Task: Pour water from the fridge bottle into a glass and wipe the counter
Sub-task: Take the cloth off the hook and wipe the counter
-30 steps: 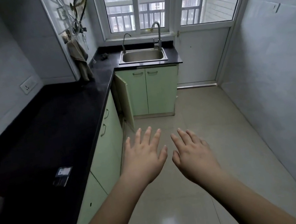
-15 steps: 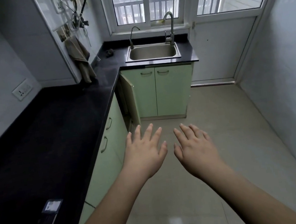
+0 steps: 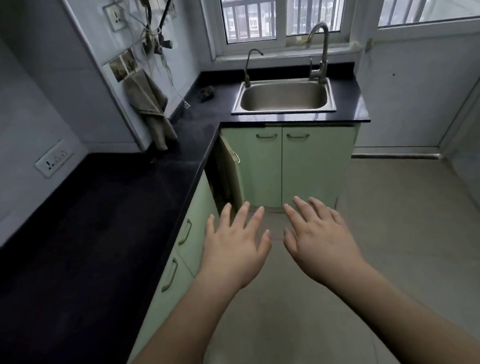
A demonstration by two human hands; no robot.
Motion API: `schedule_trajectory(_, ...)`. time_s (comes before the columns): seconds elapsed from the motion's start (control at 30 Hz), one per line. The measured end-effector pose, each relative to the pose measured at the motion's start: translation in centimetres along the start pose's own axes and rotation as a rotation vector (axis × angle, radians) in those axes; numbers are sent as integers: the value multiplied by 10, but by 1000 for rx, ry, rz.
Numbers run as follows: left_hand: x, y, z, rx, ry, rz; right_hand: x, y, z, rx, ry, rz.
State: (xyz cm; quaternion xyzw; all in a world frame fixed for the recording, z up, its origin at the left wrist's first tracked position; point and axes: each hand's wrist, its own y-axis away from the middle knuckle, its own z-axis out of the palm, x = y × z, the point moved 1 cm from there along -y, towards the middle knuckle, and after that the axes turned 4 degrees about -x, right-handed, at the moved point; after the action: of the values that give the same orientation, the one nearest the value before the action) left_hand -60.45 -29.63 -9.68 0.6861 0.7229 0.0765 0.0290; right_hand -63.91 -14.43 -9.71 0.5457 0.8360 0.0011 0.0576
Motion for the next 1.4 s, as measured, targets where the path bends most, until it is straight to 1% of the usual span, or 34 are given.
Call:
schedule_trajectory(0.07, -11, -24, -3, 11, -2, -17, -1, -29, 0, -37, -1, -33)
schedule_trajectory(0.33, -78, -121, -9, 73, 7, -24, -24, -150, 10, -66, -25, -77)
schedule_trajectory(0.47, -122, -170, -12, 48, 37, -54, -50, -214, 6, -89, -7, -95)
schedule_trajectory(0.6, -165, -216, -27, 65, 16, -71, -78, -271, 0, -1, 11, -114)
schedule_trajectory(0.73, -192, -250, -40, 92, 16, -95, -87, -318, -2, -22, 12, -154)
schedule_trajectory(0.9, -212, -295, -46, 93, 32, -139, -85, -373, -9, -22, 6, -185)
schedule_trajectory(1.03, -216, -335, -49, 90, 31, -181, -77, -422, -8, 13, -29, -223)
schedule_trajectory(1.13, -219, -372, -52, 81, 22, -243, -67, -460, -11, -7, -21, -286)
schedule_trajectory(1.27, -222, -412, -57, 47, 45, -339, -52, -518, -25, 8, -31, -331)
schedule_trajectory(1.4, -226, -439, -71, 86, 44, -425, -50, -562, -34, 8, -27, -420)
